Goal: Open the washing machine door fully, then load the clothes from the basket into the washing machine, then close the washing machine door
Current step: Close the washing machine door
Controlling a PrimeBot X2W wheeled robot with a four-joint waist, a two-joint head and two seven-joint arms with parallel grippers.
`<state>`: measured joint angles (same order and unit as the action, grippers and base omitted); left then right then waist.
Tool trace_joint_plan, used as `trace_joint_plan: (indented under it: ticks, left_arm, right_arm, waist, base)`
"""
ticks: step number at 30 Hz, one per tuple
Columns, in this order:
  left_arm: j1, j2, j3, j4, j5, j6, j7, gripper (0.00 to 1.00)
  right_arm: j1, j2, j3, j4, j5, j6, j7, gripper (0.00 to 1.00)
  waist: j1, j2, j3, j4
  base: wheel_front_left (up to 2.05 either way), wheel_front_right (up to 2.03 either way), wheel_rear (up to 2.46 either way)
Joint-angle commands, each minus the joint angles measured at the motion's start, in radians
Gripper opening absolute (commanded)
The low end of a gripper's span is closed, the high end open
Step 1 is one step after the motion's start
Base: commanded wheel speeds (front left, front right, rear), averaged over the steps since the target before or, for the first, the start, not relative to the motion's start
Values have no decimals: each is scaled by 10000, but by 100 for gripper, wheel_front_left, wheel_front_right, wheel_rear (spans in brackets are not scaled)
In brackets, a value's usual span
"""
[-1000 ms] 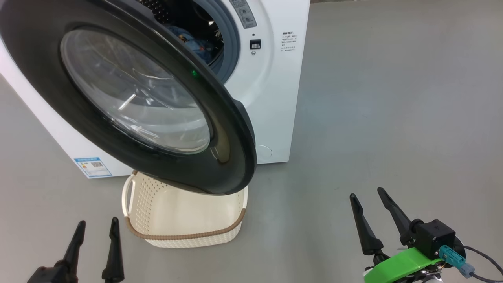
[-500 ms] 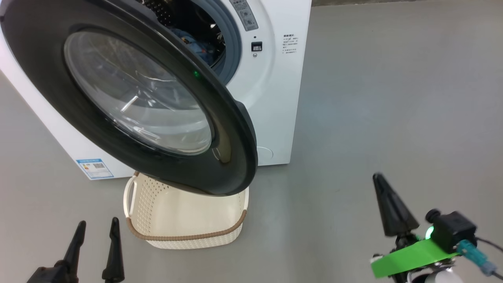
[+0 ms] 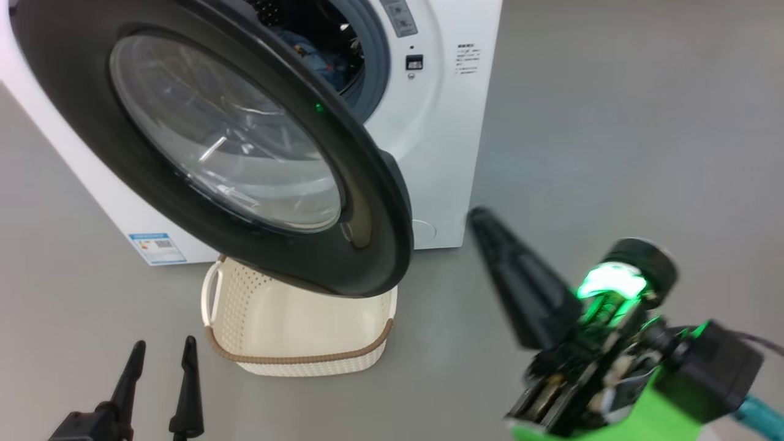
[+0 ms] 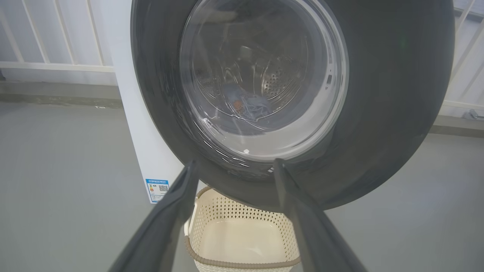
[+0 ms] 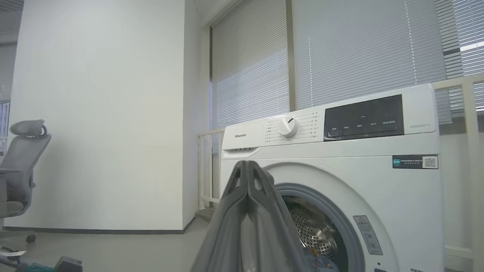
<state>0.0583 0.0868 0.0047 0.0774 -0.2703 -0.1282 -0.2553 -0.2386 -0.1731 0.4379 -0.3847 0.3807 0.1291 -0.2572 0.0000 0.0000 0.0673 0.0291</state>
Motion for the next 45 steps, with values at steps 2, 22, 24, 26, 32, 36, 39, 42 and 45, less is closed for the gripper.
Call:
trace_joint_plan:
  ticks: [2, 22, 24, 26, 32, 36, 39, 42, 45]
  left_arm:
    - [-472, 152, 236, -171, -46, -25, -65, 100]
    - [-1442, -70, -309, -272, -231, -25, -65, 100]
    - [-1540, -109, -421, -271, -290, -25, -65, 100]
    - [-1644, -142, -535, -265, -329, -25, -65, 100]
    - [-2126, -232, -836, -276, -450, -25, -65, 100]
    - [-2336, -259, -914, -307, -491, -25, -65, 100]
    - [-2524, -277, -978, -299, -533, -25, -65, 100]
    - [-2703, -290, -1053, -276, -554, -25, -65, 100]
    - [-2874, -303, -1165, -263, -601, -25, -65, 100]
  right_arm:
    - [-423, -141, 790, -393, 319, 16, -45, 0]
    - [-2217, -1684, 4649, 3509, 1985, 16, 50, 0]
    - [-2273, -1491, 4208, 3846, 1787, 16, 15, 0]
    - [-2325, -1332, 3851, 4139, 1578, 16, -4, 0]
    - [-2599, -932, 2753, 4923, 1118, 16, -34, 0]
    - [-2866, -880, 2339, 5165, 899, 16, -39, 0]
    - [-3104, -782, 1741, 5374, 668, 16, -42, 0]
    - [-3303, -722, 1154, 5494, 434, 16, -43, 0]
    - [-3556, -787, 767, 5621, 260, 16, -43, 0]
  waist:
    - [0, 0, 118, 164]
    - [0, 0, 1332, 1332]
    - [0, 0, 1535, 1421]
    - [0, 0, 1733, 1507]
    - [0, 0, 2502, 1787]
    - [0, 0, 2816, 1859]
    - [0, 0, 3077, 1889]
    - [0, 0, 3292, 1893]
    - [0, 0, 3490, 1905]
  base:
    - [0, 0, 0]
    - [0, 0, 0]
    - [0, 0, 0]
    - [0, 0, 0]
    - [0, 0, 0]
    - [0, 0, 0]
    - [0, 0, 0]
    - [0, 0, 0]
    - [0, 0, 0]
